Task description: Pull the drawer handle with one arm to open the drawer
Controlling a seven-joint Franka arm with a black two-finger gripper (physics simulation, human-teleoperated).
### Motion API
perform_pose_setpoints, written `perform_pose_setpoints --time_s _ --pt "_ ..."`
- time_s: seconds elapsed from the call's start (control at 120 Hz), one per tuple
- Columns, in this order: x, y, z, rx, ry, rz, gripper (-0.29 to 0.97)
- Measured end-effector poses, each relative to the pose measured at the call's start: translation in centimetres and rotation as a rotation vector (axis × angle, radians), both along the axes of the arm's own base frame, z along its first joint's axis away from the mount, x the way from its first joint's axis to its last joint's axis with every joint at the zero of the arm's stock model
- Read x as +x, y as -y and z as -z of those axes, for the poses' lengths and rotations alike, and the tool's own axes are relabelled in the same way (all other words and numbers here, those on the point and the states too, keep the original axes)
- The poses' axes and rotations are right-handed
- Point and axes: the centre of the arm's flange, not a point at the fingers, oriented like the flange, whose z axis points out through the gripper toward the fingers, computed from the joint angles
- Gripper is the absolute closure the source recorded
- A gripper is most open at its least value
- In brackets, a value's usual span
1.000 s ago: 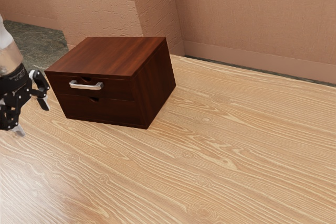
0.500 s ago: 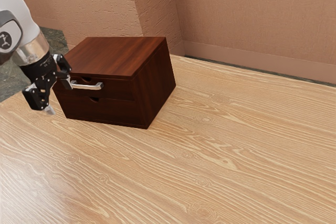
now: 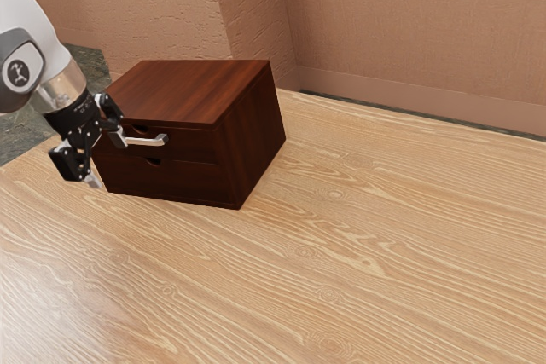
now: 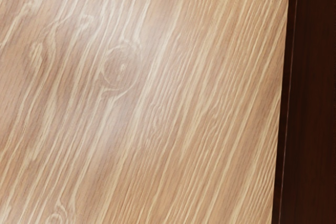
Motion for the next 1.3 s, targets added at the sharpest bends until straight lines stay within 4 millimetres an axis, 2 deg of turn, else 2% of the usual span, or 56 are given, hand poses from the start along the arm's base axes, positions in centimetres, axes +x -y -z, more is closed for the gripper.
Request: perform_pose_setpoints --time_s 0.142,0.467,0.6,0.983,1.3 --pt "1.7 -1.7 -0.6 0.012 0.028 -0.005 0.00" --pt "2.5 -3.0 0.9 0.012 0.019 -0.011 0.00" --pt "3.2 -3.9 1.8 0.007 0.017 -0.017 0.00" --pt "5.5 -7.7 2.2 0.019 0.037 -0.038 0.00" --pt "6.9 -8.4 3.5 0.021 0.032 -0.030 0.00"
